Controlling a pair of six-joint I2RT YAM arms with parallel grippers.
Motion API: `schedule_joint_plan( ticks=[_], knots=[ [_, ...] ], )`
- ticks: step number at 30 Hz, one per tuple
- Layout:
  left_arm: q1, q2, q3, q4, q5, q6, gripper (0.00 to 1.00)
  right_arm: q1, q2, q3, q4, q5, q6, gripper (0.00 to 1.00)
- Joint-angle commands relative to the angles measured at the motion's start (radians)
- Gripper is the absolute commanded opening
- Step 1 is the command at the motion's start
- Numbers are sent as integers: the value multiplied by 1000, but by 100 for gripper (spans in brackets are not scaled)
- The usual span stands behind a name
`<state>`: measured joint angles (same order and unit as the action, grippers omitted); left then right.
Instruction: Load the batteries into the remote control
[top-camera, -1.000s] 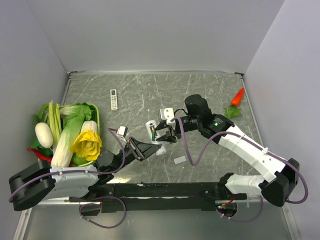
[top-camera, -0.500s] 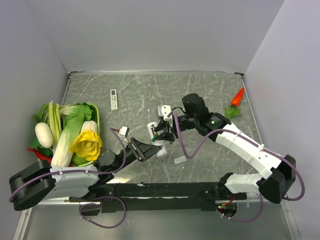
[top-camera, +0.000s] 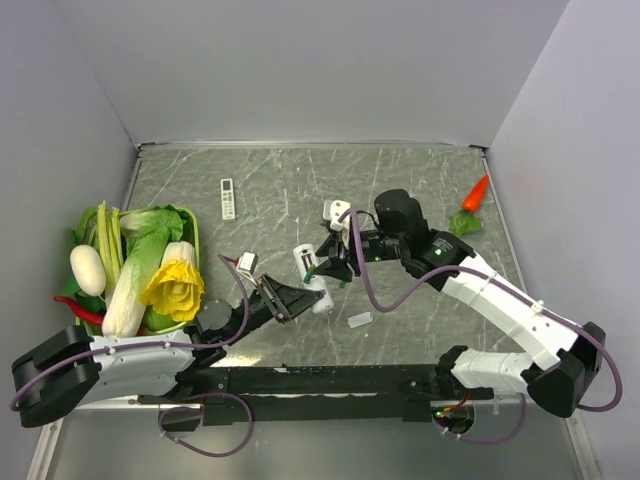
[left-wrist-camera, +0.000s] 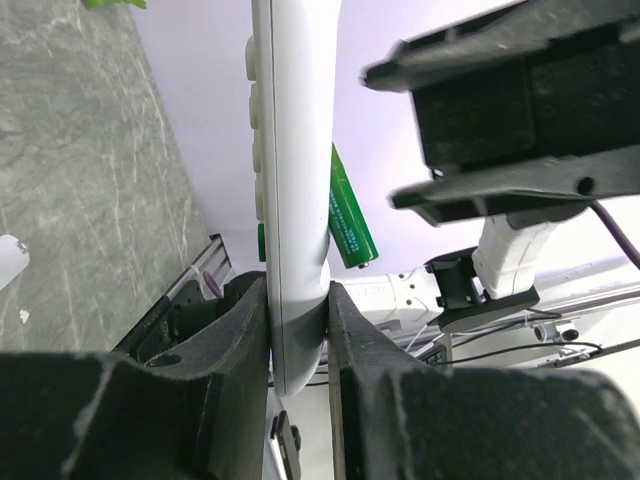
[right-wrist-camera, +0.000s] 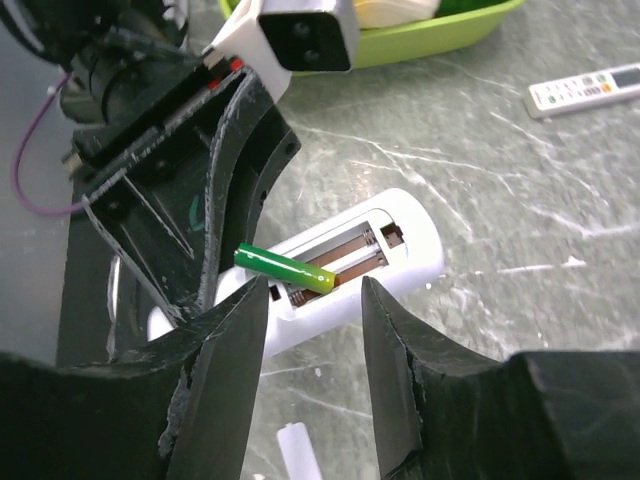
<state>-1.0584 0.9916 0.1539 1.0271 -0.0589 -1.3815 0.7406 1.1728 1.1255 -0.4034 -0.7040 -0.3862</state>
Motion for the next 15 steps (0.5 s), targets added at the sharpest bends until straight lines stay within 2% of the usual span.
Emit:
schedule_joint_plan(
  ticks=[1,10,15],
  knots=[
    [-5,-8,38,24,-32,-14,2,54,-61,8,46,150,170,50],
    [-5,5,29,24,-68,-25,2,207,-42,78,-50,504,571,53],
    [-5,16,29,19,-79,-22,2,264,51,163,-172,643,684,53]
  ],
)
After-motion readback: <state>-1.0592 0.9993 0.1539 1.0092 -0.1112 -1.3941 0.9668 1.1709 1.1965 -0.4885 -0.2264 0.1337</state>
